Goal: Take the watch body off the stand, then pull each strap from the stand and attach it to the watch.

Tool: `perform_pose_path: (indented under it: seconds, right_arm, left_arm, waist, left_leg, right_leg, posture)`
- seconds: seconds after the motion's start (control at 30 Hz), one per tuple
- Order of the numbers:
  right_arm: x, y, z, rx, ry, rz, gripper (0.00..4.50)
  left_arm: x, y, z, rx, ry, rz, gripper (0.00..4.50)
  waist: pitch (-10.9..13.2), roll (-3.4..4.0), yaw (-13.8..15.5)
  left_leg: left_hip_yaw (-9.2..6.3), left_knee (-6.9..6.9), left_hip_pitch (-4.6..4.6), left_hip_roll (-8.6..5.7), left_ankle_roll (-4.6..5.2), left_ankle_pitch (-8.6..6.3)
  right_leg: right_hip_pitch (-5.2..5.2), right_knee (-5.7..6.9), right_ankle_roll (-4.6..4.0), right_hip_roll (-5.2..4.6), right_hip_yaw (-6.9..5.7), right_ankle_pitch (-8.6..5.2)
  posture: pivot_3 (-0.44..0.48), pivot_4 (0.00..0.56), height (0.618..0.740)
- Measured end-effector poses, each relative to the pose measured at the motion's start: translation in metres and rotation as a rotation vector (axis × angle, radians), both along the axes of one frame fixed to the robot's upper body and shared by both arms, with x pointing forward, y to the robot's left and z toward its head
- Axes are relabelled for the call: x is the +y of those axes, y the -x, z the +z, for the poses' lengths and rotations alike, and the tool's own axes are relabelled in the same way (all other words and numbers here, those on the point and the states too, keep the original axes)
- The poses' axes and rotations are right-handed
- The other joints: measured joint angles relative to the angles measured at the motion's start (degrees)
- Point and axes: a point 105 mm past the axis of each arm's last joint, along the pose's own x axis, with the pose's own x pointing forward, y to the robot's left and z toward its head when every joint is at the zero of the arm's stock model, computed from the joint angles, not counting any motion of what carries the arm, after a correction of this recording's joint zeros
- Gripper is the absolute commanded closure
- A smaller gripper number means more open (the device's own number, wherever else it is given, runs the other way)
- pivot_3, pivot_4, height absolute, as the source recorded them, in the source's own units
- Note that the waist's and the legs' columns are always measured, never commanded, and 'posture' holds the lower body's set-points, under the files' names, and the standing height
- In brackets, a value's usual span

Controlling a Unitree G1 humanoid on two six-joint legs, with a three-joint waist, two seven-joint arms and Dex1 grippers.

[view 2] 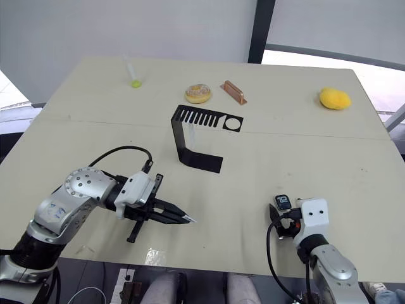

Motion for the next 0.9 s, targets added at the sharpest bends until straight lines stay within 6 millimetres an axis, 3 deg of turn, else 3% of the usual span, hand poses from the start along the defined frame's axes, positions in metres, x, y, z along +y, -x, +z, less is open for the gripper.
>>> perform_pose_path:
  seconds: [0.33, 0.53, 0.57, 0.9]
  right_arm:
    - [-0.0025, -0.0007, -0.0016, -0.015, -0.004, -0.007, 0.03]
    - [-0.0034, -0.0015, -0.0040, -0.025, -0.009, -0.006, 2.77]
    - [-0.0033, -0.0016, -0.0042, -0.026, -0.011, -0.004, 2.99]
    - [-0.0028, -0.0033, -0.0045, -0.037, -0.048, 0.012, 2.99]
  left_arm:
    - [-0.0003, -0.0011, -0.0006, -0.014, -0.002, 0.003, 4.50]
    - [-0.0027, -0.0007, -0.0008, -0.012, 0.006, -0.003, 4.50]
    - [-0.0030, -0.0006, -0.0008, -0.012, 0.006, -0.005, 4.50]
    - [-0.0033, -0.0057, 0.0036, -0.050, 0.002, -0.012, 4.50]
  waist:
    - [-0.01, -0.02, 0.04]
    - [-0.02, -0.04, 0.07]
    - [-0.03, -0.05, 0.07]
    - [-0.06, -0.10, -0.05]
  left_leg:
    - [0.00, 0.02, 0.00, -0.01, 0.00, 0.00]
    - [0.00, 0.03, 0.00, -0.01, 0.00, 0.00]
    - [0.00, 0.03, 0.00, -0.01, 0.00, 0.00]
    - [0.01, 0.05, 0.03, 0.00, 0.00, 0.00]
  right_leg:
    - [0.00, 0.01, 0.00, 0.00, 0.00, 0.00]
    - [0.01, 0.02, 0.00, 0.00, 0.00, 0.00]
    - [0.01, 0.02, 0.00, 0.00, 0.00, 0.00]
    - [0.01, 0.09, 0.00, 0.01, 0.01, 0.00]
  posture:
    - [0.000, 0.150, 0.740]
    - [0.000, 0.150, 0.740]
    - [0.000, 0.150, 0.740]
    - [0.000, 0.150, 0.740]
